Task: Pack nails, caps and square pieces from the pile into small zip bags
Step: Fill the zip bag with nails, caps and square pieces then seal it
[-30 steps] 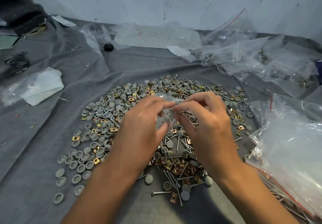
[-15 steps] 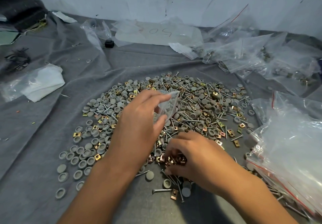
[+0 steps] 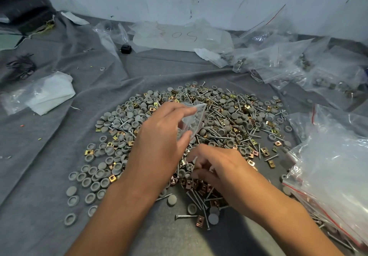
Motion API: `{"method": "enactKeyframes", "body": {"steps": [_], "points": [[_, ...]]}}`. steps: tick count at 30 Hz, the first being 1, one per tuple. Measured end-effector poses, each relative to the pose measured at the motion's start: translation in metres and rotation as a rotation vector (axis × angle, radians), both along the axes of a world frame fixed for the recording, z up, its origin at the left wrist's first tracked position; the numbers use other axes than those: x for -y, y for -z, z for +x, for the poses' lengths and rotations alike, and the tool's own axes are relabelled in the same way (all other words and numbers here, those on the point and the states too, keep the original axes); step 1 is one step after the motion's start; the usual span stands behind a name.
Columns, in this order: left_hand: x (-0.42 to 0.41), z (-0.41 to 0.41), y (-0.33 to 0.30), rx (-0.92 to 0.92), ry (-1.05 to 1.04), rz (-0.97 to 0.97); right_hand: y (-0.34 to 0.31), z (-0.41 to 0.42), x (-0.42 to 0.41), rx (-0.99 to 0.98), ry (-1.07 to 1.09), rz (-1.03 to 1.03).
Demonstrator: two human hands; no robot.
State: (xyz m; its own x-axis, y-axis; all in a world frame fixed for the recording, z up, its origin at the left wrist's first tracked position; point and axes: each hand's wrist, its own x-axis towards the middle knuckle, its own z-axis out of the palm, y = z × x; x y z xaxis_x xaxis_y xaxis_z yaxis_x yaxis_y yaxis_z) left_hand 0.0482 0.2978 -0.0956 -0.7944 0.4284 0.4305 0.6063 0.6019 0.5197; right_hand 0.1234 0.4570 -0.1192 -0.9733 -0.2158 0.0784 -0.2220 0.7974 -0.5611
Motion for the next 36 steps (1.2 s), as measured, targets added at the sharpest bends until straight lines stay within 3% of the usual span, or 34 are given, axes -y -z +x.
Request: {"method": "enactKeyframes", "body": {"steps": [9, 26, 32, 36], "points": [[-0.002, 0.001, -0.001, -0.007, 0.008, 0.002, 0.005, 0.004, 0.009, 0.029, -0.097, 0.3], [-0.003, 0.003, -0.002, 0.004, 0.028, 0.008, 0.004, 0.005, 0.006, -0.005, -0.107, 0.291], [-0.003, 0.003, -0.003, 0.012, 0.03, 0.009, 0.002, 0.001, -0.002, 0.037, -0.065, 0.028], [-0.003, 0.003, -0.001, 0.014, 0.028, -0.007, -0.014, -0.007, -0.012, -0.415, 0.244, -0.198]]}}
